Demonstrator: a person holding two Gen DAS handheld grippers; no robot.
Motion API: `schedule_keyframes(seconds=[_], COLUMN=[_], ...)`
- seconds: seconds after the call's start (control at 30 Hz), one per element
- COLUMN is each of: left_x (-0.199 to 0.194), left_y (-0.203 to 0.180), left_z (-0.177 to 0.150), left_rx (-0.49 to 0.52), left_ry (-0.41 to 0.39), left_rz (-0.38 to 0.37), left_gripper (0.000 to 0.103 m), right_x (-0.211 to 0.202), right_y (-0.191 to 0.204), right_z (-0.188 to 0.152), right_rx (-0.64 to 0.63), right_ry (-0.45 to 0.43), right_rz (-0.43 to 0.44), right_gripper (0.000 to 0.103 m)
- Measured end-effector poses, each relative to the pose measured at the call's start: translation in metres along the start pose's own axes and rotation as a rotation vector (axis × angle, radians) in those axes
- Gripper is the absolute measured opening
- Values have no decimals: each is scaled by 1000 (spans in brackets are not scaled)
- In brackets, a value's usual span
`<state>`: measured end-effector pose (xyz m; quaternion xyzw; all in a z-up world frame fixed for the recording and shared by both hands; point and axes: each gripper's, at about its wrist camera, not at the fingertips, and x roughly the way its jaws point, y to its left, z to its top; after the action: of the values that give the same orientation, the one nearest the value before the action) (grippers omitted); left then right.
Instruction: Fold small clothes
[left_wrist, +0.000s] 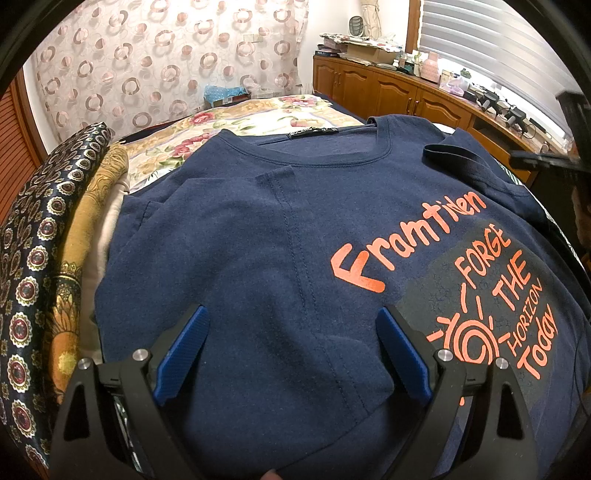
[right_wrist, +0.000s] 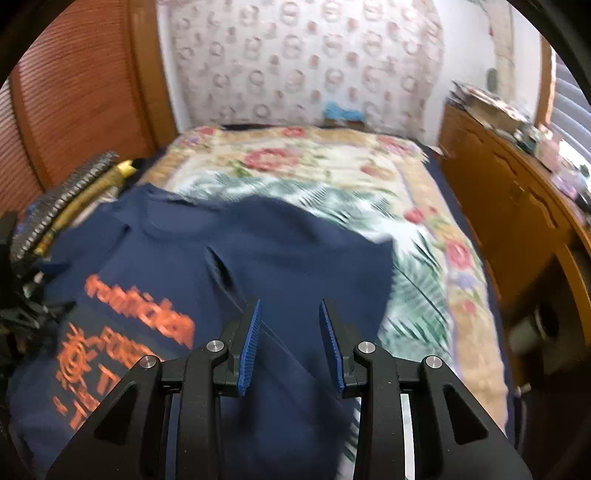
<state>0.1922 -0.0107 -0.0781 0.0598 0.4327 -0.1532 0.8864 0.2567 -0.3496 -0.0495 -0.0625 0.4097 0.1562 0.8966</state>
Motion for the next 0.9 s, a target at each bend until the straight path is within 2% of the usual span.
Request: schedule_keyframes(seconds=[0.2, 0.37, 0.47, 0.6, 0.7, 0.9], left_x=[0, 0, 0, 0, 0, 0], left_y=[0, 0, 0, 0, 0, 0], left_z=[0, 0, 0, 0, 0, 0], left_rx=[0, 0, 0, 0, -1, 0], left_ry=[0, 0, 0, 0, 0, 0], left_rz=[0, 0, 0, 0, 0, 0], left_gripper=[93, 93, 93, 93, 93, 93], right_x=[-4, -1, -5, -12, -16, -21], right_y=[-18, -17, -13, -4, 5, 32], right_z=[-27, -44, -47, -47, -47, -52], right_rx=[70, 75, 71, 45, 15, -17], right_ry=[44, 90, 86, 60, 43, 43], right_rz=[-26, -21, -13, 19, 55, 195], right_gripper=[32, 32, 31, 11, 5, 4])
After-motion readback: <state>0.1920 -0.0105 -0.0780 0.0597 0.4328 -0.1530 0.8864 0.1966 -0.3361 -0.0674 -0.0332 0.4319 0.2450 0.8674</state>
